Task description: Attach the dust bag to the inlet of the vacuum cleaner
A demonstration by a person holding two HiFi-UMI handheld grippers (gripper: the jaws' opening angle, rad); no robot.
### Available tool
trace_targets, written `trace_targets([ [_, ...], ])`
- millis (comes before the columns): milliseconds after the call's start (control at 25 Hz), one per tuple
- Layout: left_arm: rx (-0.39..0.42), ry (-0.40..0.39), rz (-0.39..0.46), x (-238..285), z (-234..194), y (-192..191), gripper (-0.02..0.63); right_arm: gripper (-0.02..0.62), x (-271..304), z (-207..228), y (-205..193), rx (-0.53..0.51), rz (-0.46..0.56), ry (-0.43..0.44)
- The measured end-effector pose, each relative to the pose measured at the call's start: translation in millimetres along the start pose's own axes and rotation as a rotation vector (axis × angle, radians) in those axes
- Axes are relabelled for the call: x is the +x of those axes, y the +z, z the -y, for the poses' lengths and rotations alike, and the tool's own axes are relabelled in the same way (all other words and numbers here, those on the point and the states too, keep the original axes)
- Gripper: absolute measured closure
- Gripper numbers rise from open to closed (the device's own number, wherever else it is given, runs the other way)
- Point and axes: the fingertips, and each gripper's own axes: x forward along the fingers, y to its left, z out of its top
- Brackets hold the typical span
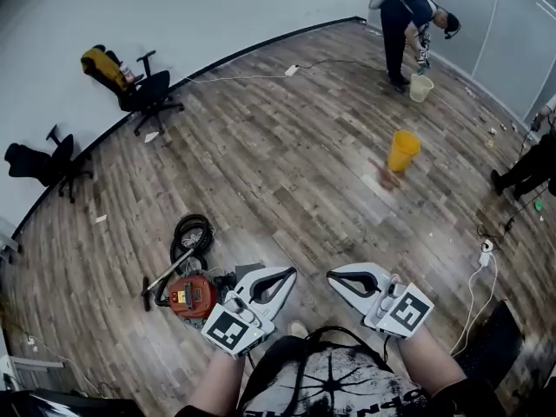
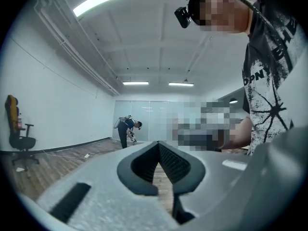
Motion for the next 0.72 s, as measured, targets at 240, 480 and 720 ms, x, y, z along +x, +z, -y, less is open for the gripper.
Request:
trace_targets([
  [240,-0.008,0.135,-0.008,-44.0,-67.8,-7.7,0.606,0.591,82.6,13.6,-1.6,0.001,0.013,0.127],
  [480,-0.036,0.346,-0.015,-89.8,-115.4,-22.0,0.606,0.591,143.0,15.5,-15.9,0.021,0.008,0.280],
  [720,-0.084,0.547,-0.053,-120.3,-159.5,-25.5,0.606,0.591,214.4,26.7,-18.7,0.064,0.044,0.487],
])
